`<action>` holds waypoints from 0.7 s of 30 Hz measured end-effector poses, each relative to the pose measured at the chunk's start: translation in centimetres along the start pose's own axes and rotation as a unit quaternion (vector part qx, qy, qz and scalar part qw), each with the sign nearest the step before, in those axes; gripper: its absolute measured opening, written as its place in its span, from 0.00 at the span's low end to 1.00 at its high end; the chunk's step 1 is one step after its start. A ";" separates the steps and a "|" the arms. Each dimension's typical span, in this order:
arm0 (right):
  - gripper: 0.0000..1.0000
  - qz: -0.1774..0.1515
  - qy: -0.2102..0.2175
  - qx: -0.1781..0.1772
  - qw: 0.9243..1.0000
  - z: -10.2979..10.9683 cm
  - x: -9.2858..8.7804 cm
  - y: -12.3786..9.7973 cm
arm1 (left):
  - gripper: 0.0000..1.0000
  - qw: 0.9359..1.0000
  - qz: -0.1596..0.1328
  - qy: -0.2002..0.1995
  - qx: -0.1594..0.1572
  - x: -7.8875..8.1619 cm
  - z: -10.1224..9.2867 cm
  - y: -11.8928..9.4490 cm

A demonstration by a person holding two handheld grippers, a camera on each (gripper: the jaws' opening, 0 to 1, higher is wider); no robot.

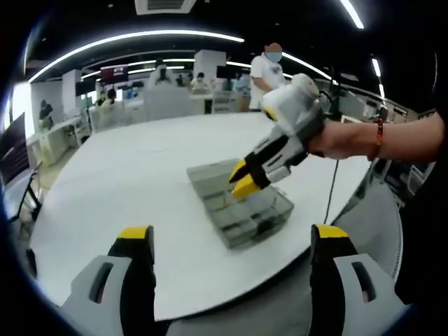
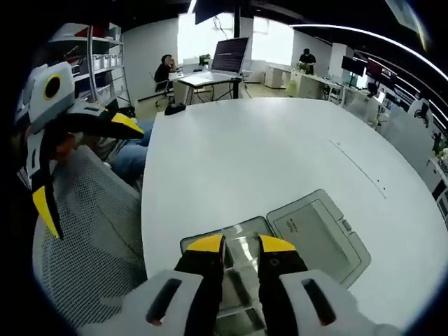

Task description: Insert the divider into the dual guide fixture by aligning both edges with the guide slots and pushing it downward to the bottom, including one-sided entry, uneven engagement, binding, and posture correction.

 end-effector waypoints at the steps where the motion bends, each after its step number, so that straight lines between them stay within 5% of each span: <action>1: 0.18 -0.003 0.001 -0.003 1.000 0.1 0.0 -0.3 | 0.91 1.000 0.002 0.000 0.002 -0.1 0.2 0.0; 12: 0.32 -0.053 0.045 -0.058 0.996 0.7 -0.6 -3.7 | 0.92 1.000 0.007 0.009 -0.007 -0.4 1.7 -0.3; 21: 0.56 -0.077 0.067 -0.099 0.990 2.3 -2.4 -6.4 | 0.93 1.000 0.003 0.011 -0.024 -1.0 2.4 -0.3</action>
Point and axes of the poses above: the point that each gripper's makers call its tool centre point, and the gripper's own axes: y roughly forward along the fingers, z roughly to its left, x roughly out of its top, the point moved 4 cm from there along -y, roughly backward along the fingers, and after that the axes turned 9 degrees about x, right-handed, at the moved point
